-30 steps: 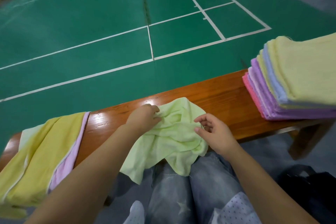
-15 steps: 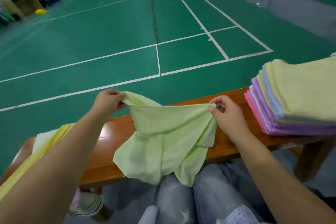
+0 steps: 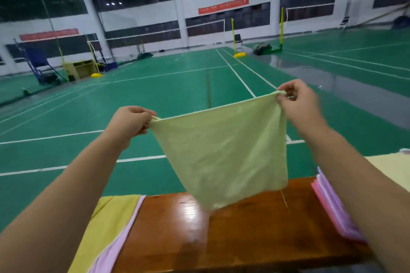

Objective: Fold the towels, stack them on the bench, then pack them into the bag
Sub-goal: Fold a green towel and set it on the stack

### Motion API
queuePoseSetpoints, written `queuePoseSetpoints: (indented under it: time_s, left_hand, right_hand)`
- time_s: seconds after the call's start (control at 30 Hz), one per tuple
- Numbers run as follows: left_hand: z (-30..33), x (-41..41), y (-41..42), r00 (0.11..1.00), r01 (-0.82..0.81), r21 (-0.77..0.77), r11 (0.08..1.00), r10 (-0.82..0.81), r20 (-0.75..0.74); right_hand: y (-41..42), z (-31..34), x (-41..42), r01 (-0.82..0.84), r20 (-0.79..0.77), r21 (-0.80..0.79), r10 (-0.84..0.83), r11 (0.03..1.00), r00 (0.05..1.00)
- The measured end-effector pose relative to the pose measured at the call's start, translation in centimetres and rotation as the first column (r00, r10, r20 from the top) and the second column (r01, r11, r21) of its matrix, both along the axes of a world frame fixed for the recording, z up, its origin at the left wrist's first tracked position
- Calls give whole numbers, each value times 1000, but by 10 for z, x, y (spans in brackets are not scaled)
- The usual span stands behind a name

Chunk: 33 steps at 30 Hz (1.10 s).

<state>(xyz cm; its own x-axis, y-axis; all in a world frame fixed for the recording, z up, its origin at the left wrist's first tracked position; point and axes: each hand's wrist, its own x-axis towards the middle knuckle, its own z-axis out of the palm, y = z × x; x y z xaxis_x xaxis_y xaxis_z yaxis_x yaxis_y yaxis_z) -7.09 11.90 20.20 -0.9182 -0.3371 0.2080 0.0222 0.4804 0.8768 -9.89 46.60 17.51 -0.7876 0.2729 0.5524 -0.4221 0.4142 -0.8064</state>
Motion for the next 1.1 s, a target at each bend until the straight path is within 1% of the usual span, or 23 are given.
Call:
queuePoseSetpoints:
  time_s: [0.07, 0.17, 0.23, 0.3, 0.37, 0.47, 0.57, 0.63, 0.7, 0.77, 0.8, 0.83, 0.87, 0.9, 0.93, 0.97, 1.0, 1.03, 1.07, 1.1]
  left_hand:
    - [8, 6, -4, 999, 40, -11, 999, -40, 17]
    - [6, 9, -9, 992, 65, -87, 994, -55, 111]
    - [1, 10, -11, 983, 74, -73, 995, -60, 175]
    - [-4, 11, -14, 966, 115, 38, 993, -121, 230]
    - [-6, 12, -17, 937, 179, 211, 961, -232, 262]
    - [-11, 16, -19, 891, 222, 461, 859, -371, 262]
    - [-16, 19, -18, 878, 214, 651, 728, -436, 199]
    - [-21, 17, -19, 884, 208, 719, 663, -442, 152]
    - [-26, 14, -22, 890, 263, 713, 651, -449, 82]
    - [-29, 11, -25, 894, 331, 652, 682, -448, 14]
    - [-30, 9, -25, 900, 352, 592, 725, -437, -1]
    - [-29, 9, -21, 911, 352, 494, 795, -413, 15]
    - [-28, 9, -17, 930, 329, 338, 882, -365, 47]
    - [-28, 9, -12, 948, 299, 144, 943, -311, 71]
    - [-29, 7, -9, 964, 259, -56, 964, -254, 79]
    - [-29, 5, -6, 975, 220, -243, 945, -207, 78]
    - [-30, 4, -3, 982, 190, -415, 890, -174, 76]
    - [-31, 3, -1, 985, 170, -563, 809, -157, 71]
    - [-32, 3, 0, 986, 157, -678, 719, -155, 64]
    - [-33, 2, 1, 984, 151, -746, 649, -171, 51]
  right_hand:
    - [4, 6, 0, 17, 0, 3, -17, 1000, 1000]
    - [7, 6, 3, 12, 13, 23, -13, 1000, 1000]
    - [7, 6, 6, 13, 17, 40, -14, 999, 1000]
    - [9, 5, 4, 27, 32, 35, -28, 999, 999]
    - [13, 4, 1, 39, 52, 19, -40, 999, 998]
    - [19, -2, -3, 35, 80, 3, -35, 999, 996]
    - [20, -11, -5, 21, 115, -4, -20, 1000, 993]
    - [18, -15, -7, 10, 127, -25, -7, 1000, 992]
    - [16, -15, -10, -6, 139, -76, 17, 997, 990]
    - [15, -11, -12, -22, 143, -131, 41, 991, 989]
    - [15, -8, -12, -30, 139, -146, 51, 989, 989]
    - [15, -4, -13, -39, 134, -150, 59, 988, 989]
    - [15, -1, -14, -53, 130, -149, 73, 987, 989]
    - [14, 1, -14, -67, 127, -144, 85, 987, 988]
    - [13, 3, -15, -79, 123, -139, 97, 987, 988]
    - [13, 5, -15, -86, 121, -132, 102, 987, 987]
    - [11, 6, -15, -90, 118, -126, 105, 988, 987]
    - [11, 7, -16, -88, 118, -122, 102, 989, 988]
    - [11, 8, -15, -85, 117, -121, 99, 989, 988]
    - [12, 8, -15, -80, 119, -123, 94, 989, 988]
